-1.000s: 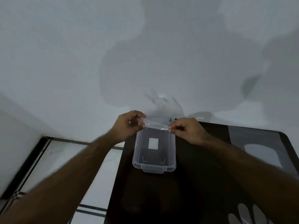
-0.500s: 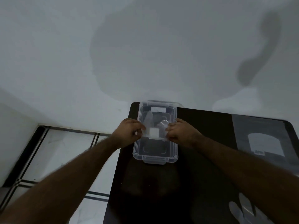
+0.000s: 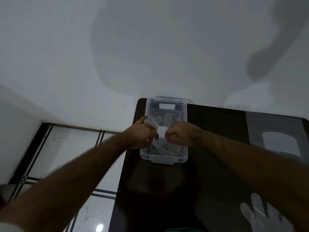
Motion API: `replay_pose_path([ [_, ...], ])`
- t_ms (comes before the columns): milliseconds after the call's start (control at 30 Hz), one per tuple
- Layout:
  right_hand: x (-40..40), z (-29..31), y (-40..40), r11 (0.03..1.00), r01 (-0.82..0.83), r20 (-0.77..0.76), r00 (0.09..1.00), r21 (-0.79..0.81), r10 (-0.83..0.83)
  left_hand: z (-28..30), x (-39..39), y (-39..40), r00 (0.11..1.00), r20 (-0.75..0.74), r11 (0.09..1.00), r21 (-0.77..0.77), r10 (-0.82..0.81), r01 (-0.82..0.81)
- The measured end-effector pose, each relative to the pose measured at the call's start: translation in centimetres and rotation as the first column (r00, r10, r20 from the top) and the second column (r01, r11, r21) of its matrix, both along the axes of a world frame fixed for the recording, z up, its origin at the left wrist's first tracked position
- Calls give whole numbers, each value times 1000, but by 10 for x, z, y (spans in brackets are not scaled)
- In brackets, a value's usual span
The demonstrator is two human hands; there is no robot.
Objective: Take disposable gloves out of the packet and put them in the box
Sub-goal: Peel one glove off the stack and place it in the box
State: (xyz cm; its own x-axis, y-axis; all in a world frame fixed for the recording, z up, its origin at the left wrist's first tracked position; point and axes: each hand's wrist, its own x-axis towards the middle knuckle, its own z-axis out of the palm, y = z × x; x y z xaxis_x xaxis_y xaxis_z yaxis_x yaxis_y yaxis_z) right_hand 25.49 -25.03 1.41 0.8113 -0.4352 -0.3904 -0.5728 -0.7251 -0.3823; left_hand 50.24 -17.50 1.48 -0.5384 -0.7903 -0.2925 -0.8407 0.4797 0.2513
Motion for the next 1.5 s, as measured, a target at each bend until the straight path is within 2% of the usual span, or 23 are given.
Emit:
replay_pose_path([
  [33,7,-5,-2,1000,16,-14,1000,-8,-16,0,0,1,1000,-8,1000,-6,9,-9],
  [133,29,-27,-3,993,-21,-226,974,-113,-5,-3,0,3,999,-19,999,-36,29,-30],
  [200,39,-34,1,984,-34,-278,960,-176,-17,-5,-1,5,999,-20,997,-69,41,-42],
  [300,49,-41,1,977,1,-279,958,-212,-62,-7,-4,8,998,-2,992,-103,70,-69],
  [467,55,-45,-17,955,63,-178,977,-288,-119,-7,-15,14,992,28,990,-79,120,-118],
  [667,54,-34,-46,922,-89,-221,975,-376,4,-2,-25,13,970,147,981,-15,195,-195],
  [733,52,-25,-45,929,-46,-190,981,-368,-27,0,-25,13,967,186,984,-6,175,-177],
  [867,37,-15,-21,928,-18,-195,979,-372,-59,3,-23,19,966,257,1000,-16,-4,8],
  [933,29,-19,-10,923,-26,-210,976,-384,-60,6,-25,18,963,265,999,26,-51,46],
  [1067,25,-23,-7,927,-19,-216,974,-374,-67,9,-34,2,965,260,998,-32,-46,57],
  [1233,39,-18,-21,932,-54,-335,939,-358,-74,-10,-42,-8,937,336,995,43,-97,88],
  [1333,51,-10,-33,935,-89,-384,922,-343,-53,-22,-45,1,922,368,993,32,-118,114],
  [1500,47,-13,-46,898,-67,-349,932,-436,-100,-18,-49,7,930,359,997,11,-76,78],
])
